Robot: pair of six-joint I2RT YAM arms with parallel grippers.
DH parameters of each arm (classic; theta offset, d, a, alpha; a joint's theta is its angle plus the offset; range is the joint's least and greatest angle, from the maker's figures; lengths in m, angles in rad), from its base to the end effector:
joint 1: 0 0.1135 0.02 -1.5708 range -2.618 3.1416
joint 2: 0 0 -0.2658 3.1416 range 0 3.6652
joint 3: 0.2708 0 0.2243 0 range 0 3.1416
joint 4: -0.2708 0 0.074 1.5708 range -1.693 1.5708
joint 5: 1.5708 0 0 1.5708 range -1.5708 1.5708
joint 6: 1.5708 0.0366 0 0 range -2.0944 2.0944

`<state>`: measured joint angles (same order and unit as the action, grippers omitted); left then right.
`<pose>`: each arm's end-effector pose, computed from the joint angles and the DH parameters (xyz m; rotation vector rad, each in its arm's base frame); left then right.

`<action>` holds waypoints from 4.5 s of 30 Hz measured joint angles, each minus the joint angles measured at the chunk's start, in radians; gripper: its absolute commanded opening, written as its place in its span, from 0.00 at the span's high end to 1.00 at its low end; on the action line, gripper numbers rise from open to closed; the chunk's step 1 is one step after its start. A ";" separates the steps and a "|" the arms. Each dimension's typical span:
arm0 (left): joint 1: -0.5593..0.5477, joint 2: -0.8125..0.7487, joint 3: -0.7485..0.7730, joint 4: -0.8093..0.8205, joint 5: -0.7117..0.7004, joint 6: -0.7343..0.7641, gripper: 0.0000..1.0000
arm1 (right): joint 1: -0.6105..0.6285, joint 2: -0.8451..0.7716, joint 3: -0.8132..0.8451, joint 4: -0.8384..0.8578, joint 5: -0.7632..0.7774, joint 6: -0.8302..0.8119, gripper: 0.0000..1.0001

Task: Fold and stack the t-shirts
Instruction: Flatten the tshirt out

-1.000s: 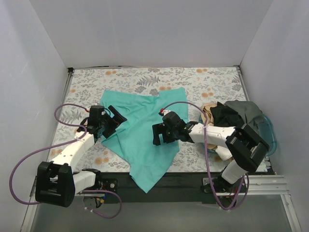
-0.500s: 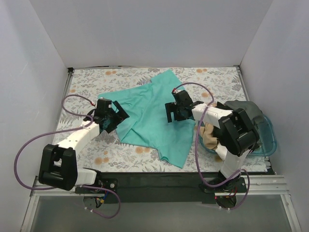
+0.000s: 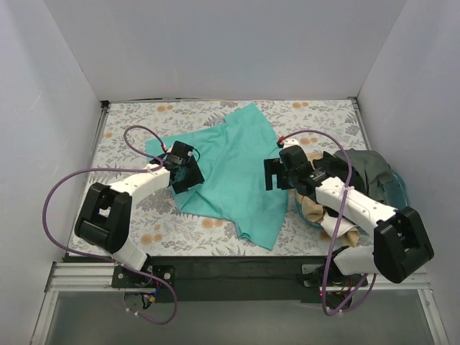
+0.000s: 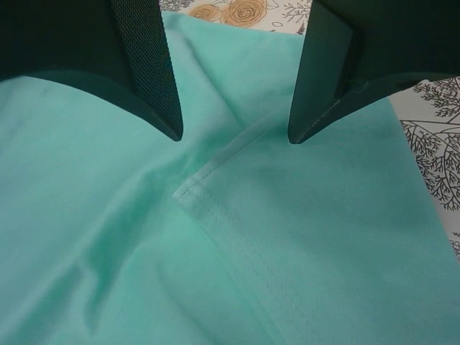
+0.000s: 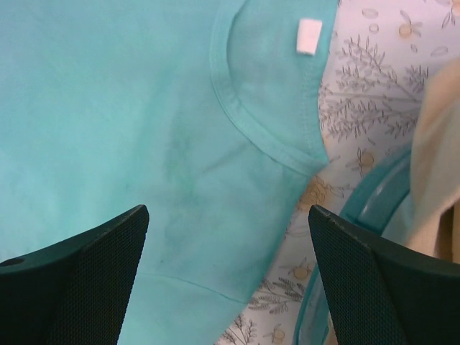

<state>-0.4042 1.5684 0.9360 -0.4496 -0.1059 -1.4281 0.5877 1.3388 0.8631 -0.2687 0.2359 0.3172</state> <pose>0.2599 -0.1070 0.2025 -1.3669 2.3591 -0.4514 0.2204 0.1365 0.2523 -0.1913 2.2897 0.1953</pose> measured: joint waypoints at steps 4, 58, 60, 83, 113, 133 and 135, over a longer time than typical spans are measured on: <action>-0.023 0.050 0.016 -0.027 -0.014 0.026 0.44 | 0.000 -0.039 -0.069 -0.019 0.002 0.021 0.02; -0.075 -0.590 -0.392 -0.282 -0.356 -0.424 1.00 | 0.393 -0.156 -0.172 -0.148 -0.024 0.056 0.02; -0.075 -0.653 -0.417 -0.282 -0.356 -0.443 1.00 | 0.463 -0.174 -0.196 -0.187 -0.028 0.091 0.02; -0.075 -0.696 -0.404 -0.331 -0.410 -0.546 1.00 | 0.568 -0.140 -0.279 -0.338 0.070 0.363 0.40; -0.063 -0.410 -0.063 -0.153 -0.431 -0.392 1.00 | 0.093 -0.167 0.112 -0.140 0.092 0.014 0.99; -0.063 -0.795 0.482 -0.196 -0.489 -0.242 1.00 | 0.074 -0.359 0.792 -0.170 -0.107 -0.247 0.99; -0.063 -0.825 0.539 -0.198 -0.489 -0.229 1.00 | 0.074 -0.373 0.851 -0.177 -0.142 -0.254 0.99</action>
<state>-0.4667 0.7433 1.4754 -0.6476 -0.5945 -1.6569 0.6613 0.9653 1.7142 -0.4454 0.0937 0.0628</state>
